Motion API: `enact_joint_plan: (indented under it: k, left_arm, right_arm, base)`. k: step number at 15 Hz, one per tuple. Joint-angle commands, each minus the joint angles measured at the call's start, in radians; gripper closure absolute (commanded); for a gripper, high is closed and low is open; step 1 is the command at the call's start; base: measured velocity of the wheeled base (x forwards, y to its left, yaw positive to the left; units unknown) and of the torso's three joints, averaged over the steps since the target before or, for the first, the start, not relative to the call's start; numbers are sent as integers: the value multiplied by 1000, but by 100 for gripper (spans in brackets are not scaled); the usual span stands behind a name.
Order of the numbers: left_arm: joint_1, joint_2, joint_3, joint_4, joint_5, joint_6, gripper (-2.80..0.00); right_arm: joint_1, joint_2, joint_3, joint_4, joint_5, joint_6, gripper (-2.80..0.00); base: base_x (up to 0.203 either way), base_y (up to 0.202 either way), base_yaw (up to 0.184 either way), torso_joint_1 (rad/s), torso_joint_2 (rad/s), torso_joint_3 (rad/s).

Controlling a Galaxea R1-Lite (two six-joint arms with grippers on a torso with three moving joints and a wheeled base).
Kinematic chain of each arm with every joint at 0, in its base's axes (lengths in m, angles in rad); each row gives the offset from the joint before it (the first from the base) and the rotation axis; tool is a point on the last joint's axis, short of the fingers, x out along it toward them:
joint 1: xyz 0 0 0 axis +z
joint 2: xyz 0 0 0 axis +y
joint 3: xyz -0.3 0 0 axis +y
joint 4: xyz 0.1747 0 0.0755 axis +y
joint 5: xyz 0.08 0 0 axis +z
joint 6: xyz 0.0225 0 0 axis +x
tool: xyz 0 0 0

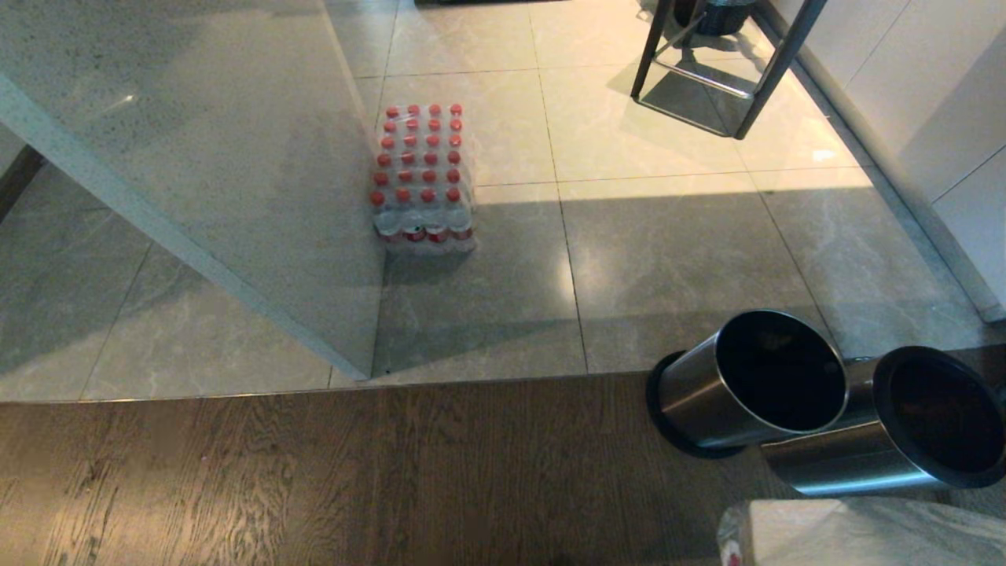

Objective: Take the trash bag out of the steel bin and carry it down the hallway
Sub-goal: Put the trash bag at the door

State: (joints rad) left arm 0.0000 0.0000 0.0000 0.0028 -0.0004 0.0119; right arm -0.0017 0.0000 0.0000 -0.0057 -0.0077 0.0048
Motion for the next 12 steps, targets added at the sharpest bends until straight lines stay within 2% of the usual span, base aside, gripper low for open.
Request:
enact_joint_plan:
  k: [1,12]
  left_arm:
    - [0,0,0,0,0,-6,0]
    - [0,0,0,0,0,-7,0]
  right_arm:
    - [0,2,2,0,0,1,0]
    - [0,2,2,0,0,0,0]
  base:
    - [0,0,0,-2,2,61]
    - [0,0,0,3,3,187]
